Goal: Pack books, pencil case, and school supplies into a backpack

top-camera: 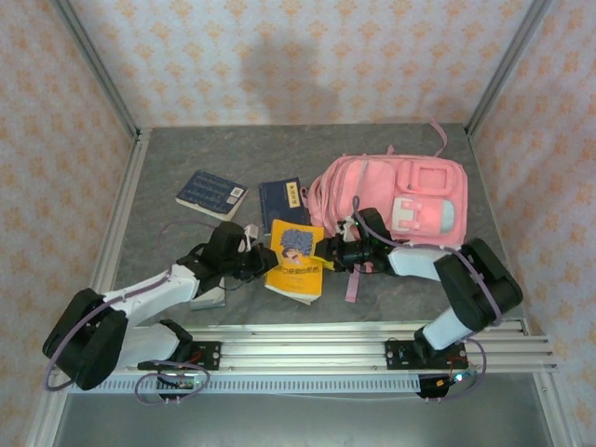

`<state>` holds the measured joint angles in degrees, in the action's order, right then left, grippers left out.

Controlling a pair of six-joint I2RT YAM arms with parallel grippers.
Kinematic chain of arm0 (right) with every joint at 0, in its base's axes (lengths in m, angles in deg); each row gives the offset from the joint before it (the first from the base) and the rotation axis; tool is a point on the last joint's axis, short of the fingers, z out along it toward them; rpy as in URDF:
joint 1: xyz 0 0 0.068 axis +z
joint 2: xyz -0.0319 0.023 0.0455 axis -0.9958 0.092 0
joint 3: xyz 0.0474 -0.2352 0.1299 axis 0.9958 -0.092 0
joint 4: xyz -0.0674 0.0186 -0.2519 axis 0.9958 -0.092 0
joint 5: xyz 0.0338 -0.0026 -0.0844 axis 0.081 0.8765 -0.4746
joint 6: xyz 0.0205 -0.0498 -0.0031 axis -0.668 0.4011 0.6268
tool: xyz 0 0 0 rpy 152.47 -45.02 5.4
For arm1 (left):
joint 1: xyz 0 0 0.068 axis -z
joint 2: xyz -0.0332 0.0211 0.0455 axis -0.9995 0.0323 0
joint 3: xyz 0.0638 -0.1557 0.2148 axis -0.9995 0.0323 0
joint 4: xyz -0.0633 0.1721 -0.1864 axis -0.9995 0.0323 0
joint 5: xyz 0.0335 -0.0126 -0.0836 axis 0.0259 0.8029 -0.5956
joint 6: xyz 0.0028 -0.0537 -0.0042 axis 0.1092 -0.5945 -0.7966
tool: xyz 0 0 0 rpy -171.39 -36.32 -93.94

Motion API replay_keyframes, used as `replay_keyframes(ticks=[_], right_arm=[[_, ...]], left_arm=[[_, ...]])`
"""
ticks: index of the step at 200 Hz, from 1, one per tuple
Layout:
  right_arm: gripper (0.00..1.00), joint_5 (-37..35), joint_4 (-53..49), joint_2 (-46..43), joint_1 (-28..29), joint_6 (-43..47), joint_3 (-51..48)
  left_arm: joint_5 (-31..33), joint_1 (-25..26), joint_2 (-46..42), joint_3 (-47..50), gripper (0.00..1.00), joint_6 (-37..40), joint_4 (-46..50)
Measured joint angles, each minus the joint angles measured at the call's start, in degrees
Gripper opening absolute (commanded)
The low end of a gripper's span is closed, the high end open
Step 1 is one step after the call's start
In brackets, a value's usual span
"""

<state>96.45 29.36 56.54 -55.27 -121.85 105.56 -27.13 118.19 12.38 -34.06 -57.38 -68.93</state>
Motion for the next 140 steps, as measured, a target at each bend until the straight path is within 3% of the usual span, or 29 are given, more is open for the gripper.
replay_keyframes(ticks=[28,55,60,85,140], right_arm=[[0.8,-7.5,-7.3,-8.2,0.1,5.2,1.7],[0.83,-8.7,-5.5,-12.1,0.1,3.3,-0.2],[0.88,-8.7,-4.7,-12.4,0.1,2.6,-1.0],[0.92,-8.6,1.7,-13.0,0.2,-3.1,-5.6],[0.93,-7.3,25.2,-13.1,5.5,-16.9,-8.0]], left_arm=[[0.3,0.0,-3.4,0.0,0.0,-0.6,0.5],[0.4,0.0,-8.5,0.0,0.0,-2.5,0.5],[0.5,0.0,-9.6,0.0,0.0,-2.8,0.5],[0.5,0.0,-15.4,0.0,0.0,-4.5,0.5],[0.9,0.0,-22.5,-0.2,0.0,-7.8,0.5]])
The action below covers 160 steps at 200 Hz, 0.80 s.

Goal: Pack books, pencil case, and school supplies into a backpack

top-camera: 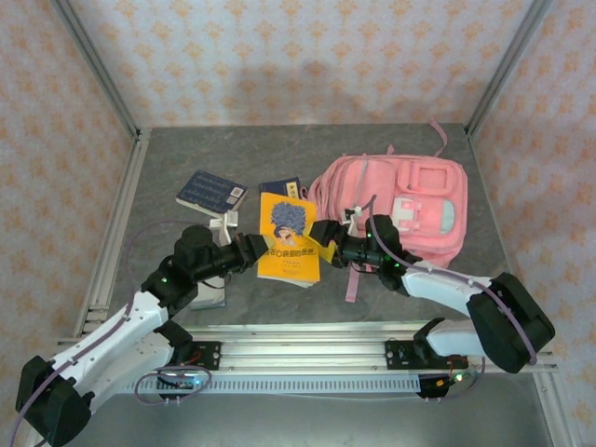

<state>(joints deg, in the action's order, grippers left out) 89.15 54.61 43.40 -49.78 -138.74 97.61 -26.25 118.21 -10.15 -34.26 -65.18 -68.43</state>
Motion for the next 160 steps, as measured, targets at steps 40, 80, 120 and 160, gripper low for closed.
replay_keyframes(ticks=[40,80,120,160], right_arm=[[0.92,0.6,17.7,6.5,1.1,-9.5,0.0],[0.92,0.9,25.0,12.0,1.5,-12.9,0.0],[0.79,1.9,31.1,14.1,2.2,-14.8,0.0],[0.61,2.4,36.7,14.4,1.8,-18.4,0.0]], left_arm=[[1.0,0.3,-0.9,-0.8,0.0,-2.4,-1.5],[1.0,1.6,-1.8,-3.0,0.0,-2.7,-0.8],[1.0,2.2,-1.9,-3.8,0.0,-2.5,0.1],[1.1,2.6,-1.8,-4.0,0.0,-1.4,1.1]])
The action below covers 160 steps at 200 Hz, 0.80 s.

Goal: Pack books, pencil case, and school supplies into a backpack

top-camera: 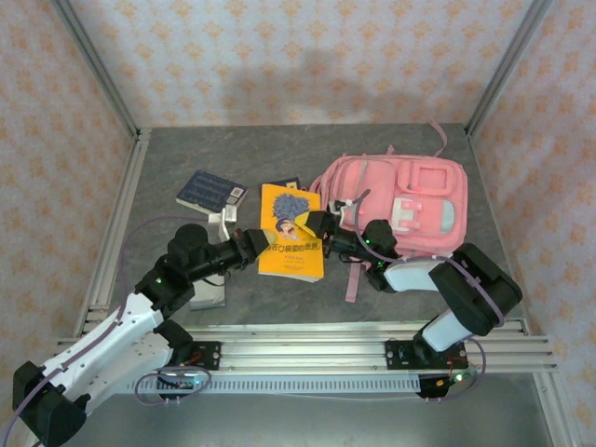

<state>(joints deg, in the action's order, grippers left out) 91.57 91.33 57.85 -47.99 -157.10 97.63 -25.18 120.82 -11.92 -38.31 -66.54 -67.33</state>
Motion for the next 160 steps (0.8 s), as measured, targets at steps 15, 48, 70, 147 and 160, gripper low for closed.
replay_keyframes(ticks=[15,48,70,147,160], right_arm=[[0.51,0.5,0.3,-0.9,-0.9,-0.3,0.0],[0.31,1.3,-3.8,-6.4,-3.0,1.1,0.0],[0.25,1.4,-12.0,-12.5,-3.2,5.4,0.0],[0.13,0.5,-26.4,-21.9,-3.5,13.3,-0.3],[0.21,0.5,-26.1,-21.9,-3.5,13.2,-0.7]], left_arm=[[0.0,0.0,0.4,0.0,0.0,0.4,0.3],[0.0,0.0,1.1,0.0,0.0,0.4,0.4],[-0.2,0.0,1.1,0.0,0.0,1.0,0.3],[-2.6,0.7,2.5,0.0,0.0,1.9,-1.5],[-3.0,0.7,3.0,0.0,0.0,2.2,-1.7]])
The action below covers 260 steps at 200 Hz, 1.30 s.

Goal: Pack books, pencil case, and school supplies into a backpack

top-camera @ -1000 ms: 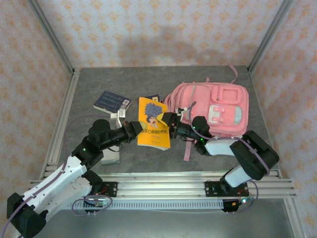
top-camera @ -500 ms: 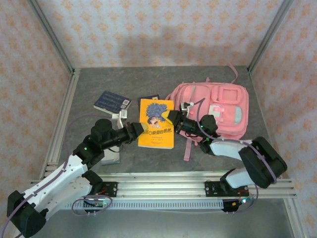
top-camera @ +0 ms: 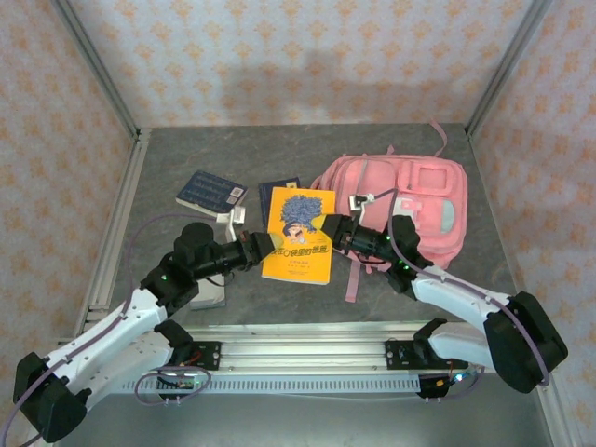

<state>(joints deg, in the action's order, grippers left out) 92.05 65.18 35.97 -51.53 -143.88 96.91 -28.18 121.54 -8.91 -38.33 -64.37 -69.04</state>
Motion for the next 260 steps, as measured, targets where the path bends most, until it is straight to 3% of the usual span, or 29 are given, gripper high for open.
replay_keyframes(ticks=[16,24,57,79,91,107,124,149,172,201,260], right_arm=[[0.33,0.2,0.4,0.0,0.0,-0.2,-0.2],[0.35,0.7,0.8,0.0,0.0,-0.5,-0.2],[0.22,2.1,1.9,-0.1,0.1,-1.2,-0.2],[0.0,2.3,2.2,-0.5,0.0,-1.4,-0.2],[0.0,2.2,1.3,-1.1,0.0,-1.2,-0.2],[0.0,1.2,-2.1,-3.0,0.0,0.2,-0.2],[0.0,-2.0,-6.7,-6.7,0.7,1.7,-0.4],[0.0,-17.0,-13.4,-17.3,4.3,2.8,-3.1],[0.0,-29.8,-18.4,-24.3,8.9,3.4,-3.4],[0.0,-39.8,-19.8,-25.4,9.6,1.9,-3.4],[0.0,-48.4,-19.1,-22.9,9.6,-2.9,-3.4]], left_arm=[[-0.5,0.0,0.7,0.0,0.0,0.2,-0.8],[-0.8,0.0,1.1,0.0,0.0,0.2,-1.3],[-2.0,0.0,1.5,0.8,0.0,0.2,-4.7],[-2.7,0.0,1.6,1.7,0.0,0.2,-7.1],[-2.9,0.0,1.8,1.9,0.0,0.2,-7.8],[-3.0,0.0,2.0,1.9,0.23,0.2,-7.8],[-2.5,0.3,2.0,1.8,0.67,1.1,-6.7],[0.6,0.3,1.8,1.9,0.91,0.9,-4.0],[3.4,0.4,0.9,2.3,0.98,-0.3,-4.0],[6.7,2.6,0.3,3.0,1.0,-1.8,-4.8],[16.1,9.7,-2.3,4.7,0.99,-2.3,-10.4]])
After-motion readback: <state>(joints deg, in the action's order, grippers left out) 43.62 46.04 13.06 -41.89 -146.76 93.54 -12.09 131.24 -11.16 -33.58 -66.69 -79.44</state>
